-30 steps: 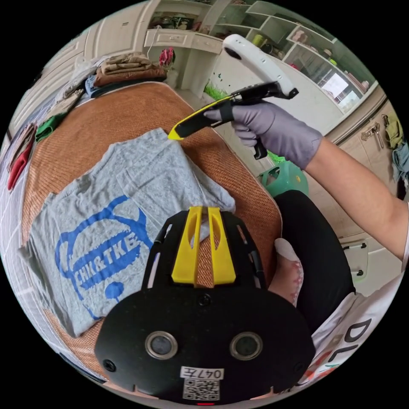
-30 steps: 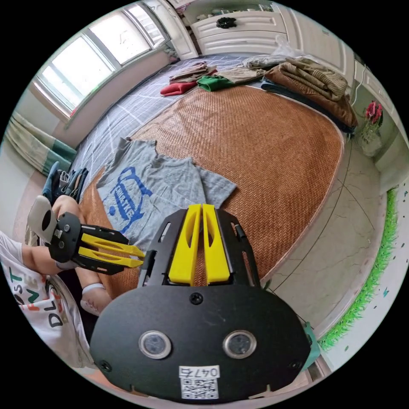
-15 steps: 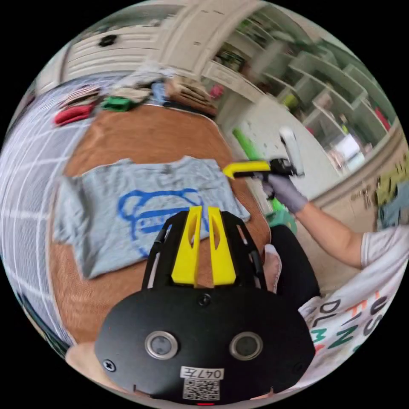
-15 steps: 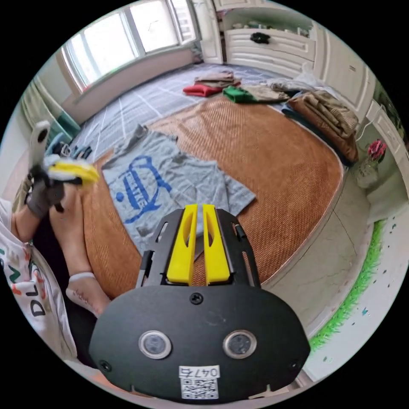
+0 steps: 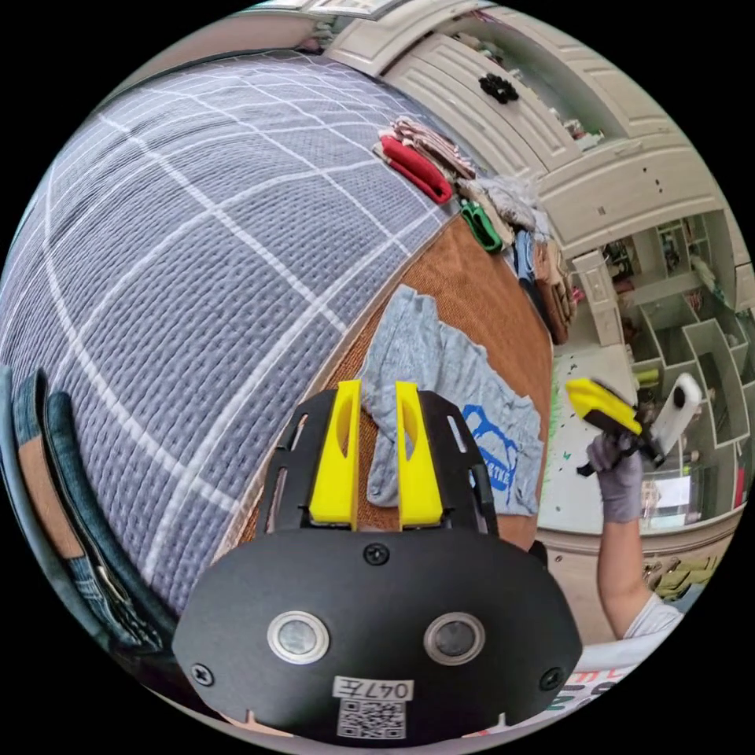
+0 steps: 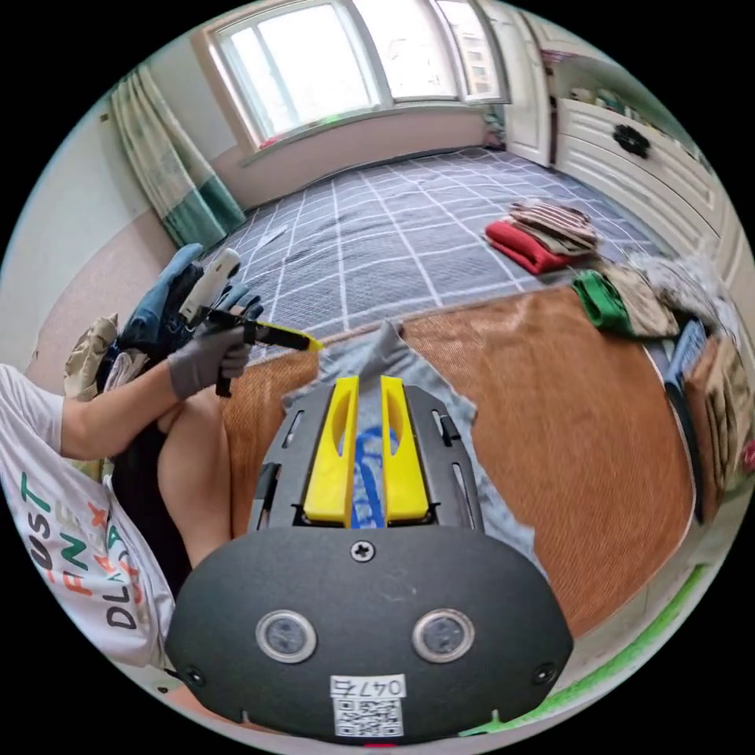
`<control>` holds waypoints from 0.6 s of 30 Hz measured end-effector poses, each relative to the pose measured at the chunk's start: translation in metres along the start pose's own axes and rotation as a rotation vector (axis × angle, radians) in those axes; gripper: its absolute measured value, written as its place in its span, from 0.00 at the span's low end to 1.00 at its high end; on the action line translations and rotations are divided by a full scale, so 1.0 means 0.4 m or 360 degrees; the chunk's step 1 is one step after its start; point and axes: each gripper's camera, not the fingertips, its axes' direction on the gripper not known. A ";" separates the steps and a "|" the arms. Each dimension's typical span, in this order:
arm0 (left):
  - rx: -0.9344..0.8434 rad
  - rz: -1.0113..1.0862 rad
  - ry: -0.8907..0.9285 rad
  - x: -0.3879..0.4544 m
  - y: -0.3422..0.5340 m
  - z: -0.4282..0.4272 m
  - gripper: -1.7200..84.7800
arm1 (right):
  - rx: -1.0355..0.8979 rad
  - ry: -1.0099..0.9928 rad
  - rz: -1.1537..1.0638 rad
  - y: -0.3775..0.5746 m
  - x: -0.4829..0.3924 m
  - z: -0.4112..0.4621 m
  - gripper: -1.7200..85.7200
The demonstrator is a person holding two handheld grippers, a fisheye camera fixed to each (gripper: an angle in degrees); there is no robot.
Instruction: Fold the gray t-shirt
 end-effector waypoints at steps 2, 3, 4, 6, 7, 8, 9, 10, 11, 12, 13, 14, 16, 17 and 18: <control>-0.0064 0.0038 -0.0041 -0.036 0.014 0.073 0.11 | -0.0058 0.0003 -0.0068 -0.167 -0.026 0.080 0.03; -0.0070 0.0037 -0.0043 -0.048 0.017 0.087 0.11 | -0.0077 -0.0004 -0.0068 -0.206 -0.028 0.102 0.03; -0.0068 0.0033 -0.0031 -0.071 0.024 0.112 0.10 | -0.0127 -0.0036 -0.0055 -0.283 -0.026 0.149 0.03; -0.0076 0.0036 -0.0005 -0.103 0.033 0.150 0.09 | -0.0239 -0.0042 -0.0027 -0.388 -0.019 0.224 0.03; -0.0090 0.0042 0.0013 -0.123 0.039 0.177 0.07 | -0.0338 -0.0020 -0.0005 -0.449 -0.012 0.278 0.03; -0.0119 0.0037 0.0057 -0.143 0.043 0.205 0.05 | -0.0450 0.0011 0.0023 -0.501 -0.004 0.331 0.03; -0.0134 0.0036 0.0088 -0.153 0.045 0.220 0.03 | -0.0503 0.0023 0.0033 -0.523 -0.001 0.356 0.03; -0.0157 0.0027 0.0147 -0.173 0.051 0.247 0.02 | -0.0598 0.0034 0.0053 -0.562 0.006 0.402 0.03; -0.0165 0.0003 0.0182 -0.192 0.058 0.270 0.02 | -0.0686 0.0036 0.0068 -0.595 0.011 0.445 0.03; -0.0163 -0.0005 0.0199 -0.200 0.062 0.281 0.01 | -0.0727 0.0031 0.0074 -0.610 0.014 0.464 0.03; -0.0159 -0.0013 0.0233 -0.212 0.068 0.299 0.01 | -0.0798 0.0013 0.0084 -0.636 0.016 0.500 0.03; -0.0150 -0.0010 0.0257 -0.219 0.072 0.314 0.01 | -0.0860 -0.0009 0.0091 -0.660 0.016 0.532 0.02; -0.0140 0.0016 0.0269 -0.221 0.079 0.336 0.01 | -0.0950 -0.0072 0.0091 -0.691 0.011 0.574 0.01; -0.0137 0.0039 0.0274 -0.219 0.083 0.350 0.01 | -0.0984 -0.0118 0.0080 -0.712 0.004 0.592 0.01; -0.0135 0.0051 0.0276 -0.217 0.086 0.356 0.01 | -0.0984 -0.0124 0.0074 -0.723 -0.001 0.595 0.01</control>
